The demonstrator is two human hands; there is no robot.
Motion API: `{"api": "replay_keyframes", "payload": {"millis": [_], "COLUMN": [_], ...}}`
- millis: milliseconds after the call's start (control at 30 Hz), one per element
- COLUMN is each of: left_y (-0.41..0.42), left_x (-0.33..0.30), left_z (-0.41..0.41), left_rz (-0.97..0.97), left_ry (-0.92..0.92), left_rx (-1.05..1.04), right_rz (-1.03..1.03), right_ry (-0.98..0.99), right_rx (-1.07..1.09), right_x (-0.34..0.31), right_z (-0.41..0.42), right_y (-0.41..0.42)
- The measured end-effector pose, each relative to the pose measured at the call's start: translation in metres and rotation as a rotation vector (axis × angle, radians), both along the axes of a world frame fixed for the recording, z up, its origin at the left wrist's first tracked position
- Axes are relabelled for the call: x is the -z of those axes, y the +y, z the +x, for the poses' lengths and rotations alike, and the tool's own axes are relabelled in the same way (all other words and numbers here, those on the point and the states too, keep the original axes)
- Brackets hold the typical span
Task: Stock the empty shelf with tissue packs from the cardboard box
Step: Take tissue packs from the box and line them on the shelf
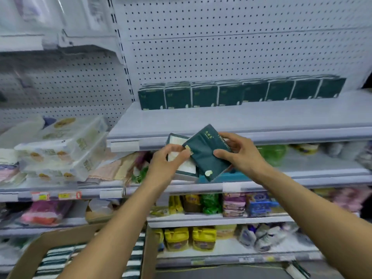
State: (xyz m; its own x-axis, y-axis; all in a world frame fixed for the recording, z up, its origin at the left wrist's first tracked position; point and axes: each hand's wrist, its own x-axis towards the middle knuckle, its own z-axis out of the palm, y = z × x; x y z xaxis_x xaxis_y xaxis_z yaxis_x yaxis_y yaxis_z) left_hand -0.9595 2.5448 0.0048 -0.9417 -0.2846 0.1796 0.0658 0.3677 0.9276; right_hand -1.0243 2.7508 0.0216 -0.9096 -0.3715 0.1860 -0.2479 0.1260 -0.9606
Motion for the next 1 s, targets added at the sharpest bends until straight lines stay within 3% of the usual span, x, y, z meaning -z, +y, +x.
{"api": "replay_keyframes", "payload": {"millis": [267,433,633,800,1000], "left_y": [0.087,0.127,0.139,0.132,0.12], "left_x": [-0.032,-0.046,-0.059,-0.052,-0.049], "left_z": [-0.076,-0.122,-0.183,-0.242,-0.3], "left_rz": [-0.035,-0.158,-0.197,-0.135,-0.04], "left_ry": [0.089,0.177,0.189,0.147,0.096], "left_rx": [0.019,0.002,0.034,0.072,0.101], "right_rz": [0.079,0.343,0.644,0.904,0.911], "right_ry": [0.205,0.38,0.598,0.658,0.739], "right_rx": [0.198,0.342,0.493,0.368,0.384], "right_x": [-0.036,-0.047,-0.057,-0.034,-0.026], "right_z": [-0.075,-0.13,-0.19,-0.252,-0.321], "right_y": [0.127,0.176,0.193,0.195,0.178]}}
